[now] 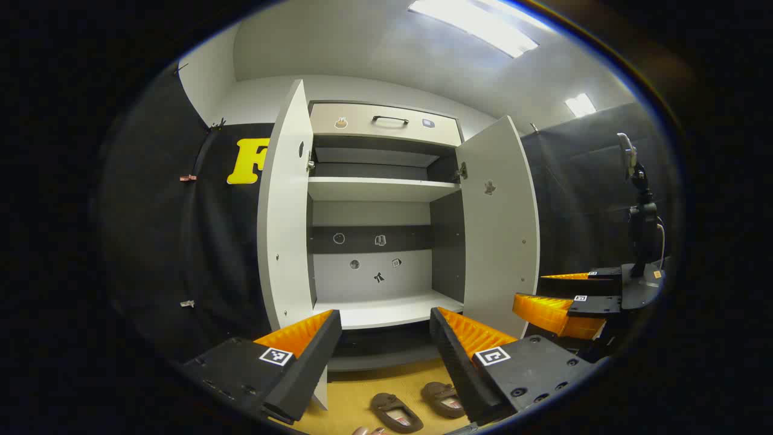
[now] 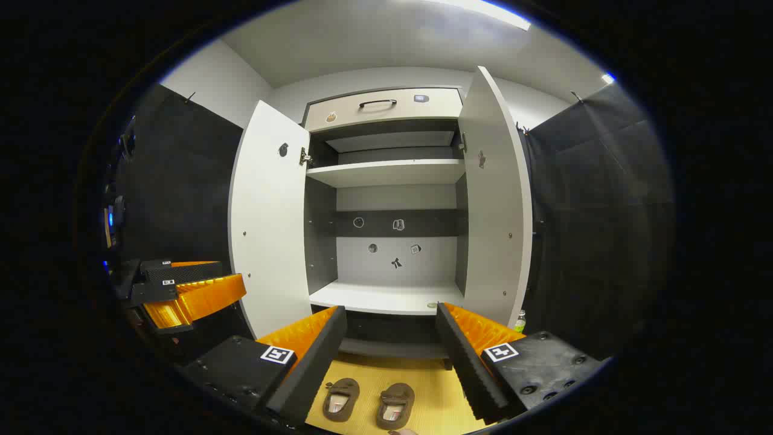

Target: Grab one shoe with the right hand and put it into the shoe cabinet, grab the other shoe with the left hand and put it into the shoe cabinet; then close the right door with the right hand and the left door with the left hand.

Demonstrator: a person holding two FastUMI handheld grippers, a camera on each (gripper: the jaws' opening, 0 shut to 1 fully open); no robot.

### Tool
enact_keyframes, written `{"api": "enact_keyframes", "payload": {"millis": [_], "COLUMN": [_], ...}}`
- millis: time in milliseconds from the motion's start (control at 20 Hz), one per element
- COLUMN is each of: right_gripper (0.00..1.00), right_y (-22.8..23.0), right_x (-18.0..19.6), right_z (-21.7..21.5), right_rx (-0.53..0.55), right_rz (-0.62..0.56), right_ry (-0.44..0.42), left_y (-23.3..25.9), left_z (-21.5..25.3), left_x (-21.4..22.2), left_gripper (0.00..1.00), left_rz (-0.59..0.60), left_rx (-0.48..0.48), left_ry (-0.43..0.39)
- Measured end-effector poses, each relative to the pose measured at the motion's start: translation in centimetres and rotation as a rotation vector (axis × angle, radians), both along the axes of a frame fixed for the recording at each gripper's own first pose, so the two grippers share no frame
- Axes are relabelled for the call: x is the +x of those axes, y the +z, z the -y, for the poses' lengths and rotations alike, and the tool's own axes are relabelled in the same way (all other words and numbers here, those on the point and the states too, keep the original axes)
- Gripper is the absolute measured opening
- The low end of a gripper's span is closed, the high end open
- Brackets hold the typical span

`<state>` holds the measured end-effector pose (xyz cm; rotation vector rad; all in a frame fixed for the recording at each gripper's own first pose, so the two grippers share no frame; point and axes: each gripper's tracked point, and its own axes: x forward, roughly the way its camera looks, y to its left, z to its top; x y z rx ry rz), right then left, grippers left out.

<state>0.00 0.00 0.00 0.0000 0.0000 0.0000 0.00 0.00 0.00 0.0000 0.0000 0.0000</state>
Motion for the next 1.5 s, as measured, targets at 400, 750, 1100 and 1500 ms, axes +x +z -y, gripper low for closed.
{"api": "enact_keyframes", "payload": {"millis": [400, 750, 1100, 1500], "right_gripper": [0.98, 0.98, 0.98, 0.98], "right_y": [0.0, -0.2, 0.0, -6.5], "right_x": [0.6, 1.0, 1.1, 2.3], "right_z": [0.3, 0.3, 0.3, -1.0], "right_rx": [0.012, 0.010, 0.026, 0.024], "right_rz": [0.001, -0.006, 0.019, -0.104], "right_ry": [-0.014, -0.021, -0.044, -0.053], "left_y": [0.0, -0.5, -1.2, -3.1], "left_z": [-0.3, -0.6, -1.4, -3.2], "left_x": [0.3, 0.6, 0.7, 1.4], "left_gripper": [0.94, 0.94, 0.94, 0.94], "left_rz": [0.000, -0.010, -0.006, -0.001], "left_rx": [-0.003, -0.016, -0.034, -0.083], "left_ry": [0.001, 0.004, -0.018, -0.039]}}
